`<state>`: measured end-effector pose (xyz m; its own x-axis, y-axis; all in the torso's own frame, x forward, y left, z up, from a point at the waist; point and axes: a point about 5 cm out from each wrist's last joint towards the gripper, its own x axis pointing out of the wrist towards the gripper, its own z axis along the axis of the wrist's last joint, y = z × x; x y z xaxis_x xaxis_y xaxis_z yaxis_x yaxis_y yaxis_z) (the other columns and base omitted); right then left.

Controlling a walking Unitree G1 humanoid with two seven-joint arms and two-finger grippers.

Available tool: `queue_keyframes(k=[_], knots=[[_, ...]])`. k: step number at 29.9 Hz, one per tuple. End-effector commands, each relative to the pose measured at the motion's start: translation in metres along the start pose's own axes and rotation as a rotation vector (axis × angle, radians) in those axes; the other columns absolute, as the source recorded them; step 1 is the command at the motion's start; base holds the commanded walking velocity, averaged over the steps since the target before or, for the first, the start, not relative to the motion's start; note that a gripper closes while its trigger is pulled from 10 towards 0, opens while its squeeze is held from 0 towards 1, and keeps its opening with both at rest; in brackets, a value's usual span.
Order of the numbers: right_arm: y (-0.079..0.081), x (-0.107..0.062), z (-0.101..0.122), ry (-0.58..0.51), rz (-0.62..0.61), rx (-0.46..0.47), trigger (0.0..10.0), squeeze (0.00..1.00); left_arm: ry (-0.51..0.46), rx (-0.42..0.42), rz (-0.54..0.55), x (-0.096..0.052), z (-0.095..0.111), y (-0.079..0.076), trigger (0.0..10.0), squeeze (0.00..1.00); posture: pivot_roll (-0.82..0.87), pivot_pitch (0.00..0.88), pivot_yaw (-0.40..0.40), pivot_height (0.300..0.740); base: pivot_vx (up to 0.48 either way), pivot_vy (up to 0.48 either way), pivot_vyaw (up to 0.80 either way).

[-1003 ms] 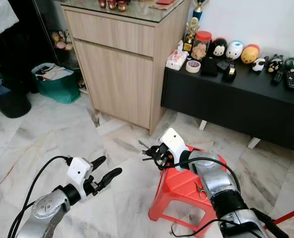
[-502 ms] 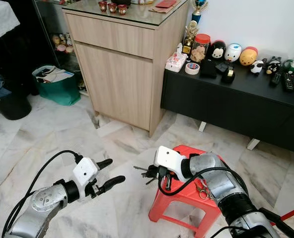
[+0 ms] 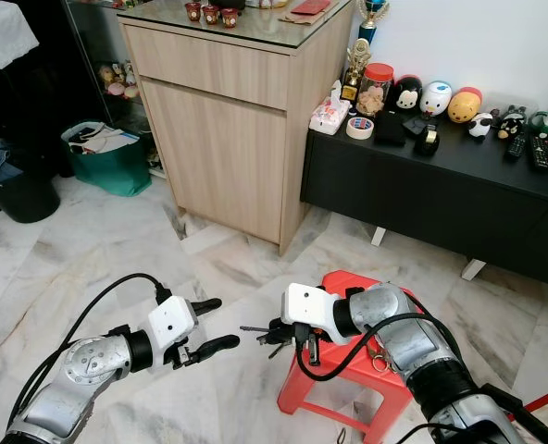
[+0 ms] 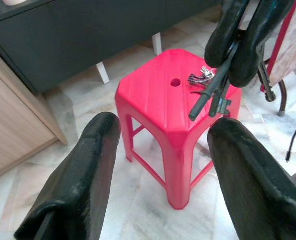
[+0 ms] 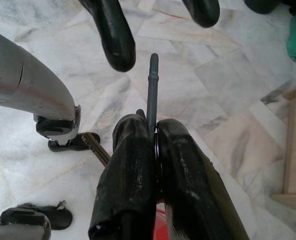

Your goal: Hang keys on a hook

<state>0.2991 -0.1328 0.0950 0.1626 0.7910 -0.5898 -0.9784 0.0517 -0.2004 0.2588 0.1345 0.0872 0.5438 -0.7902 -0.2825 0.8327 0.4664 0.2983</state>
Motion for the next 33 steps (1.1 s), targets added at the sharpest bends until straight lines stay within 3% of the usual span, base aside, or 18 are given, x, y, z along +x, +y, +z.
queue_keyframes(k=[1,17,18,19,20,22,23,24,26,27,33], knots=[[0.001,-0.001,0.006,-0.016,0.02,-0.044,10.0,0.0,-0.01,0.0,-0.028,0.004,0.003,-0.002,10.0,0.0,0.09,0.06,-0.035,0.74,0.0,0.0,0.0],[0.008,0.003,0.014,-0.057,0.065,-0.074,10.0,0.0,-0.002,0.027,-0.101,0.008,0.004,-0.004,9.9,0.0,0.08,0.063,-0.035,0.74,0.0,0.0,0.0],[0.008,0.004,0.014,-0.056,0.071,-0.072,10.0,0.0,-0.005,0.029,-0.101,0.008,0.004,-0.004,7.8,0.0,0.09,0.064,-0.036,0.74,0.0,0.0,0.0],[0.009,0.004,0.014,-0.055,0.076,-0.072,10.0,0.0,-0.006,0.029,-0.101,0.008,0.004,-0.004,7.8,0.0,0.09,0.064,-0.036,0.74,0.0,0.0,0.0],[0.01,0.004,0.014,-0.055,0.081,-0.072,10.0,0.0,-0.008,0.03,-0.1,0.009,0.005,-0.004,4.6,0.0,0.09,0.064,-0.036,0.74,0.0,0.0,0.0],[0.012,0.005,0.013,-0.055,0.085,-0.072,10.0,0.0,-0.011,0.032,-0.101,0.009,0.005,-0.003,3.8,0.0,0.09,0.065,-0.038,0.74,0.0,0.0,0.0],[0.013,0.005,0.012,-0.053,0.088,-0.07,10.0,0.0,-0.015,0.038,-0.108,0.009,0.006,-0.004,2.4,0.0,0.09,0.065,-0.038,0.74,0.0,0.0,0.0],[0.013,0.005,0.012,-0.052,0.089,-0.07,10.0,0.0,-0.016,0.041,-0.111,0.009,0.006,-0.004,2.4,0.0,0.09,0.065,-0.038,0.74,0.0,0.0,0.0],[0.014,0.005,0.011,-0.046,0.09,-0.066,10.0,0.0,-0.019,0.043,-0.116,0.008,0.006,-0.004,1.3,0.0,0.09,0.065,-0.038,0.74,0.0,0.0,0.0],[0.014,0.005,0.01,-0.041,0.092,-0.065,10.0,0.0,-0.024,0.044,-0.12,0.008,0.007,-0.005,0.0,0.0,0.09,0.065,-0.038,0.74,0.0,0.0,0.0],[0.016,0.005,0.011,-0.045,0.095,-0.064,10.0,0.0,-0.023,0.047,-0.129,0.007,0.006,-0.005,0.0,0.0,0.09,0.067,-0.035,0.74,0.0,0.0,0.0]])
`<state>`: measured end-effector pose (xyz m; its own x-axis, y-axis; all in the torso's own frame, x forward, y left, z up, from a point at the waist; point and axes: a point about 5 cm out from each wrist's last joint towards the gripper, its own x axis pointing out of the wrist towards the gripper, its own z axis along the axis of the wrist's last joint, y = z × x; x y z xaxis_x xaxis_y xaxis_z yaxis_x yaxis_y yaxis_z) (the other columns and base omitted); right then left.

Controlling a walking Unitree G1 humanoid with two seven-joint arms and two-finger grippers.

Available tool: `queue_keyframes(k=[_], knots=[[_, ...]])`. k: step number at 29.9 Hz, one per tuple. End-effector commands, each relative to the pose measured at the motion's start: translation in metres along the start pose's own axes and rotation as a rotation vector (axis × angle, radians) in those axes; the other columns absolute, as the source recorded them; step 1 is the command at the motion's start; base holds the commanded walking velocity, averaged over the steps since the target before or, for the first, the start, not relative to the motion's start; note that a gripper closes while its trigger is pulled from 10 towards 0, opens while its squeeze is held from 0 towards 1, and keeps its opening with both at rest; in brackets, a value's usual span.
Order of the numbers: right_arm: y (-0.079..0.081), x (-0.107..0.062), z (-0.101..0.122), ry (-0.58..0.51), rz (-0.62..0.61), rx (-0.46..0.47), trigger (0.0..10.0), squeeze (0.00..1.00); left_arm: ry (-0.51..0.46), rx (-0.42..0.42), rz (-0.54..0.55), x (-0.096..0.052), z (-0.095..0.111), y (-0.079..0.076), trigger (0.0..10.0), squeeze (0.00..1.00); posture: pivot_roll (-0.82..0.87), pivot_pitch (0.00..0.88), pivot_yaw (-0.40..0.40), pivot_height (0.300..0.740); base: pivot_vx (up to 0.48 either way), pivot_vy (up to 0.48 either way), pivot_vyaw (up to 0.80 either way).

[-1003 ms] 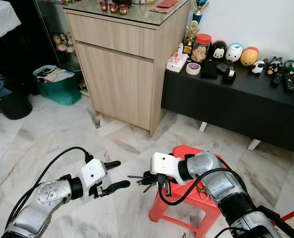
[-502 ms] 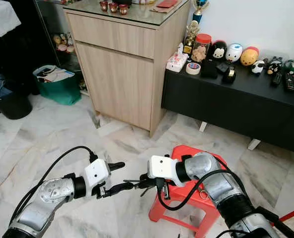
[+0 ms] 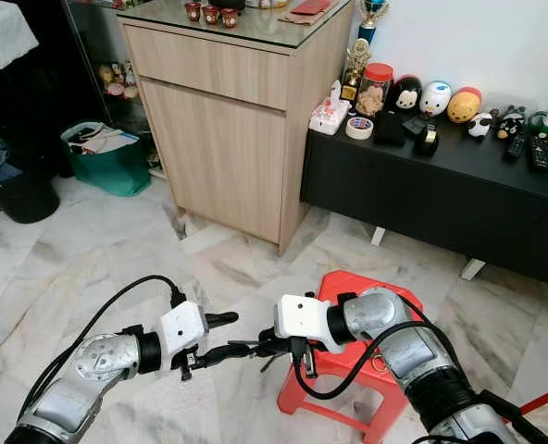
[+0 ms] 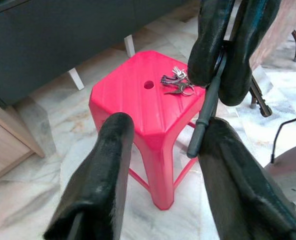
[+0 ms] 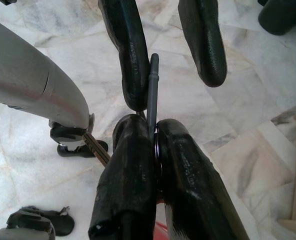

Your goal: Hang keys on a hook

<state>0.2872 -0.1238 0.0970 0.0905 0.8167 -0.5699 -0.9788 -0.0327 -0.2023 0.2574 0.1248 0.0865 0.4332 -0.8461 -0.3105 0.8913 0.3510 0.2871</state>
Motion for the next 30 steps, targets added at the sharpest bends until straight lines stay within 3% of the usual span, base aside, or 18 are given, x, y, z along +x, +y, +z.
queue_keyframes(k=[1,30], knots=[[0.004,0.001,0.002,0.0,0.026,-0.009,10.0,0.0,-0.014,0.018,-0.002,0.0,0.003,0.001,0.0,0.0,0.09,0.067,-0.035,0.74,0.0,0.0,0.0],[0.015,0.003,-0.007,0.041,0.088,-0.012,10.0,0.0,-0.115,-0.033,0.026,0.0,0.014,0.007,0.0,0.0,0.09,0.069,-0.032,0.74,0.0,0.0,0.0]])
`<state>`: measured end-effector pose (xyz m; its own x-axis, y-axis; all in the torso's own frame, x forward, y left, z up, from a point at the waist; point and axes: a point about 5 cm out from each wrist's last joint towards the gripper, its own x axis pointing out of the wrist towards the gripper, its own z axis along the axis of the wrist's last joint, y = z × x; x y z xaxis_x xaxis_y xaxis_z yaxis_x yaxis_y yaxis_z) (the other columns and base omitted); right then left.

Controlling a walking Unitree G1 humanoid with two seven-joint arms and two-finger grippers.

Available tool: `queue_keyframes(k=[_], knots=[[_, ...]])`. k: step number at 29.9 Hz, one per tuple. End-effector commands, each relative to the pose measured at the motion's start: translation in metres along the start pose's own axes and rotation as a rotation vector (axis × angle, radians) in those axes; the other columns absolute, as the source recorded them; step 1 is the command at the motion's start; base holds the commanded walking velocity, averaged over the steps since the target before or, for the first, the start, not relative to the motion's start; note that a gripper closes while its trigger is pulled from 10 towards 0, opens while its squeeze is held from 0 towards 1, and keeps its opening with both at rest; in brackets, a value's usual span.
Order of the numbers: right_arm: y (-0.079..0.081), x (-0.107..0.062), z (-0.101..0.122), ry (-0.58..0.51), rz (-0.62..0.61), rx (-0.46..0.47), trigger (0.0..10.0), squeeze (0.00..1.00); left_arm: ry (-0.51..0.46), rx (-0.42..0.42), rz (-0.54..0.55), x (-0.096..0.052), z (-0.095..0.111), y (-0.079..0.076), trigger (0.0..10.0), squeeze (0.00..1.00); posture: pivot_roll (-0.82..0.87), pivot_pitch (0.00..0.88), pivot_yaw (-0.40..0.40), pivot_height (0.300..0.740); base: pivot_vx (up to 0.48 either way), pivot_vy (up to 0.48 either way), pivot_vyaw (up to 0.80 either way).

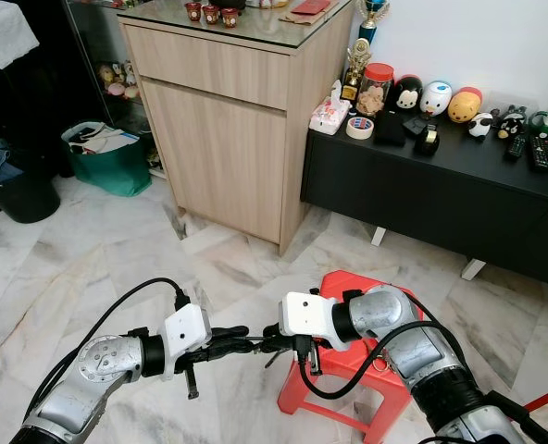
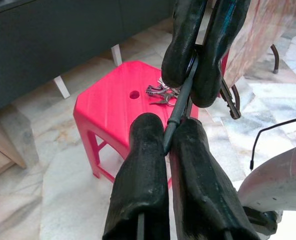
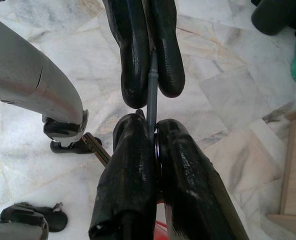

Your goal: Hang keys on a hook

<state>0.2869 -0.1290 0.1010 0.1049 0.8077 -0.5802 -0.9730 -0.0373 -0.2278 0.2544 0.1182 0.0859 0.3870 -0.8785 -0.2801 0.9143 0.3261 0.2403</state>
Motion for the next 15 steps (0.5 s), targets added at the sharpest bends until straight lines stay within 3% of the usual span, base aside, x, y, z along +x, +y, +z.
queue_keyframes(k=[1,9,10,11,12,15], knots=[[0.0161,0.0095,-0.0069,0.025,0.101,0.011,10.0,0.0,-0.073,0.006,0.068,-0.0043,0.0126,0.011,0.0,0.0,0.09,0.069,-0.032,0.74,0.0,0.0,0.0],[0.0169,0.0099,-0.0074,0.03,0.107,0.01,10.0,0.0,-0.077,0.013,0.069,-0.004,0.0145,0.011,0.0,0.0,0.09,0.069,-0.033,0.74,0.0,0.0,0.0],[0.0169,0.0099,-0.0074,0.03,0.107,0.01,10.0,0.0,-0.081,0.011,0.073,-0.0038,0.0152,0.0113,9.1,0.0,0.09,0.069,-0.033,0.74,0.0,0.0,0.0],[0.0169,0.01,-0.0074,0.03,0.107,0.01,10.0,0.0,-0.084,0.009,0.075,-0.0037,0.0156,0.0114,9.1,0.0,0.09,0.069,-0.033,0.74,0.0,0.0,0.0],[0.0166,0.0101,-0.0075,0.031,0.105,0.01,10.0,0.0,-0.096,-0.001,0.07,-0.0034,0.0172,0.0112,10.0,0.0,0.09,0.069,-0.033,0.74,0.0,0.0,0.0],[0.0167,0.0102,-0.0076,0.033,0.106,0.01,10.0,0.0,-0.114,-0.002,0.064,-0.0033,0.0203,0.011,10.0,0.0,0.09,0.069,-0.033,0.74,0.0,0.0,0.0]])
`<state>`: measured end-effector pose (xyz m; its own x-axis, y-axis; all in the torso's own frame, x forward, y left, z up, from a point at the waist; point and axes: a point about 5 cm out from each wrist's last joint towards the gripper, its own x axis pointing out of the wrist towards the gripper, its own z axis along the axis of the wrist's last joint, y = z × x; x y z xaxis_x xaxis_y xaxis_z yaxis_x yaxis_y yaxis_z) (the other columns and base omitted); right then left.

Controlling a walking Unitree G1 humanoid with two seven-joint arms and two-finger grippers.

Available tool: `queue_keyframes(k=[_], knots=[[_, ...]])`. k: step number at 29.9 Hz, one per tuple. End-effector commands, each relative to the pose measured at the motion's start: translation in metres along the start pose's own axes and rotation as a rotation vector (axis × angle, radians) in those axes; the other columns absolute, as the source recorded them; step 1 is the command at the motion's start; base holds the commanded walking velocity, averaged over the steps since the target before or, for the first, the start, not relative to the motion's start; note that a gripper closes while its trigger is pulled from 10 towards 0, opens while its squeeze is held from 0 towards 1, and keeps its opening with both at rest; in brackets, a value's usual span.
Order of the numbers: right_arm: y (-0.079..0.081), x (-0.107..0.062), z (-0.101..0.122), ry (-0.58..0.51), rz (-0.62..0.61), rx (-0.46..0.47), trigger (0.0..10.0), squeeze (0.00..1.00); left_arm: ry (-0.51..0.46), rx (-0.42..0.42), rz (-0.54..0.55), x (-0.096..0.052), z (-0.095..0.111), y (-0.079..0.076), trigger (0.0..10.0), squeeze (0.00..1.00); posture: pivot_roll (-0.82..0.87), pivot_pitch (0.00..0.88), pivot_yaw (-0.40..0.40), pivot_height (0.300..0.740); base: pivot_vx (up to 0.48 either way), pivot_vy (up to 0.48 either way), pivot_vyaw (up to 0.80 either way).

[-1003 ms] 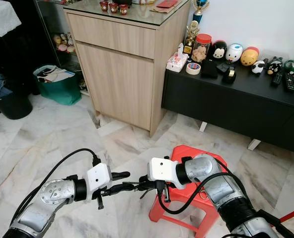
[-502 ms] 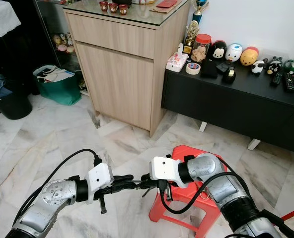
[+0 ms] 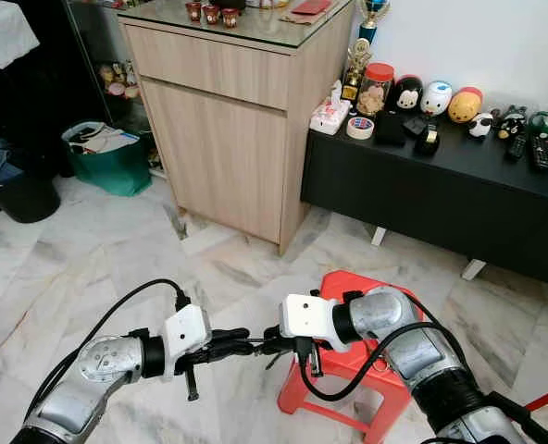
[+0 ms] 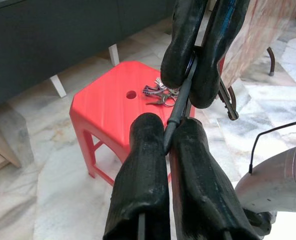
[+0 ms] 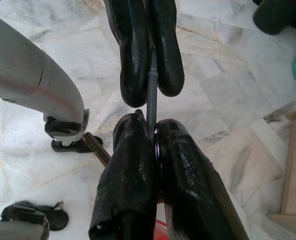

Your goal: Hang keys on a hook

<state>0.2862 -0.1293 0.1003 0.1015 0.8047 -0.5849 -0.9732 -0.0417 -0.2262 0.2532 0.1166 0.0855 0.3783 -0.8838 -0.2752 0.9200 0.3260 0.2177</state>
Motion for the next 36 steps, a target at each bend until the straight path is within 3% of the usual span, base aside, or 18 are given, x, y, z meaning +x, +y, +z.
queue_keyframes(k=[1,2,4,6,7,23,24,25,26,28,29,30,31,36], knots=[[0.016,0.01,-0.007,0.028,0.102,0.011,10.0,0.0,-0.115,0.021,0.068,-0.004,0.021,0.012,10.0,0.53,0.09,0.069,-0.033,0.74,0.0,0.0,0.0],[0.016,0.01,-0.007,0.029,0.1,0.01,10.0,0.0,-0.116,0.019,0.067,-0.005,0.022,0.013,10.0,0.75,0.09,0.069,-0.033,0.74,0.0,0.0,0.0],[0.016,0.01,-0.007,0.031,0.101,0.01,10.0,0.0,-0.109,0.014,0.05,-0.004,0.022,0.011,10.0,0.65,0.09,0.069,-0.033,0.74,0.0,0.0,0.0],[0.016,0.01,-0.008,0.034,0.101,0.011,10.0,0.0,-0.11,0.013,0.043,-0.004,0.022,0.01,10.0,0.04,0.09,0.069,-0.032,0.74,0.0,0.0,0.0],[0.016,0.01,-0.008,0.036,0.103,0.011,10.0,0.0,-0.115,0.009,0.043,-0.004,0.022,0.01,10.0,0.0,0.09,0.069,-0.033,0.74,0.0,0.0,0.0],[0.016,0.011,-0.009,0.042,0.102,0.008,10.0,0.0,-0.093,0.025,-0.037,-0.002,0.023,0.001,10.0,0.0,0.09,0.071,-0.032,0.74,0.0,0.0,0.0],[0.016,0.011,-0.009,0.042,0.102,0.009,10.0,0.0,-0.094,0.021,-0.037,-0.002,0.023,0.001,10.0,0.54,0.09,0.071,-0.032,0.74,0.0,0.0,0.0],[0.016,0.011,-0.009,0.042,0.101,0.009,10.0,0.0,-0.094,0.018,-0.037,-0.002,0.023,0.001,10.0,0.54,0.09,0.071,-0.032,0.74,0.0,0.0,0.0],[0.016,0.011,-0.009,0.041,0.101,0.009,10.0,0.0,-0.095,0.017,-0.036,-0.002,0.023,0.001,10.0,1.0,0.09,0.071,-0.032,0.74,0.0,0.0,0.0],[0.016,0.011,-0.009,0.041,0.1,0.008,10.0,0.0,-0.094,0.02,-0.033,-0.002,0.023,0.002,10.0,1.0,0.09,0.071,-0.032,0.74,0.0,0.0,0.0],[0.016,0.011,-0.009,0.041,0.1,0.008,10.0,0.0,-0.094,0.018,-0.032,-0.002,0.024,0.002,10.0,0.65,0.09,0.071,-0.031,0.74,0.0,0.0,0.0],[0.016,0.011,-0.009,0.04,0.1,0.009,10.0,0.0,-0.096,0.016,-0.033,-0.002,0.024,0.002,10.0,0.65,0.09,0.071,-0.031,0.74,0.0,0.0,0.0],[0.015,0.011,-0.008,0.04,0.099,0.008,10.0,0.0,-0.096,0.018,-0.036,-0.002,0.024,0.001,10.0,0.0,0.09,0.071,-0.031,0.74,0.0,0.0,0.0],[0.015,0.011,-0.009,0.046,0.098,0.008,10.0,0.0,-0.082,0.003,-0.078,-0.002,0.023,-0.003,10.0,0.0,0.09,0.071,-0.031,0.74,0.0,0.0,0.0]])
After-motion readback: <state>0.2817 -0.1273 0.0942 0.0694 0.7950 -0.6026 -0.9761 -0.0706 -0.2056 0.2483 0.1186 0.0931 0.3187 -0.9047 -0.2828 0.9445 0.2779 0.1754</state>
